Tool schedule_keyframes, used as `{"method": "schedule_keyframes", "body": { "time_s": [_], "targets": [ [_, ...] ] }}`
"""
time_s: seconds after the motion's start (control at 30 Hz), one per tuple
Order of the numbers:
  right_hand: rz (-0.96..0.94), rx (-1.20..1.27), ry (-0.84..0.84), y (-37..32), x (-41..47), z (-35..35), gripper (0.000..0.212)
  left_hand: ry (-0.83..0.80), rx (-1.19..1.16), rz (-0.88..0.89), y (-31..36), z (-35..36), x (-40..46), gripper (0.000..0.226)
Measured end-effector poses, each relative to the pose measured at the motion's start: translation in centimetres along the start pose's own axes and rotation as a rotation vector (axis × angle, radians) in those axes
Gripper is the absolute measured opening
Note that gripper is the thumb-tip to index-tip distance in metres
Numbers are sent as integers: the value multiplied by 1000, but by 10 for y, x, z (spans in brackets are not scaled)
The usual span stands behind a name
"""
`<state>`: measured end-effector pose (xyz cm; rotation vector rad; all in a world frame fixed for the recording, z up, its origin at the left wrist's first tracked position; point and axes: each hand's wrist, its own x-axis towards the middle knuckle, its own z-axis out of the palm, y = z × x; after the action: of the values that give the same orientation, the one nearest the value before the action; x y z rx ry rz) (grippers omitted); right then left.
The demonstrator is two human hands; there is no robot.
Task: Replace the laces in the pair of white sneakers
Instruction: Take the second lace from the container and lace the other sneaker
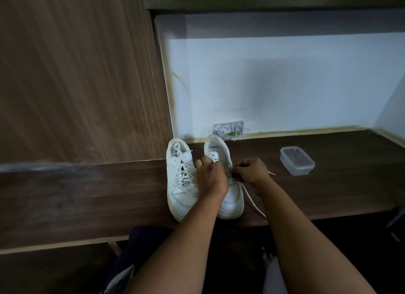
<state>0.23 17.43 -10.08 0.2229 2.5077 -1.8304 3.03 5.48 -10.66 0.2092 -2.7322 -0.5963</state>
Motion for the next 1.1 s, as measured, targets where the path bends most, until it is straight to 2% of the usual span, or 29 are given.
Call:
{"method": "schedule_keyframes", "body": {
  "time_s": [0.1, 0.2, 0.43, 0.57, 0.87, 1.1],
  "targets": [
    [-12, -14, -6, -1, -2, -1, 12, 18, -7, 37, 0, 0, -1, 26],
    [-3, 9, -13, 0, -1, -2, 12, -28, -75, -27, -2, 1, -1, 24],
    [12, 46, -32, 1, -1, -1, 7, -64, -71, -83, 5, -6, -2, 31],
    [8, 21, -43, 0, 0, -3, 5, -81, -49, -17, 3, 2, -2, 26],
    [28, 65, -79, -2, 1, -2, 11, -62, -115, -125, 4, -2, 3, 28],
    [56, 161, -134, -3, 0, -2, 1, -69, -93, -70, -1, 6, 2, 26]
  ]
}}
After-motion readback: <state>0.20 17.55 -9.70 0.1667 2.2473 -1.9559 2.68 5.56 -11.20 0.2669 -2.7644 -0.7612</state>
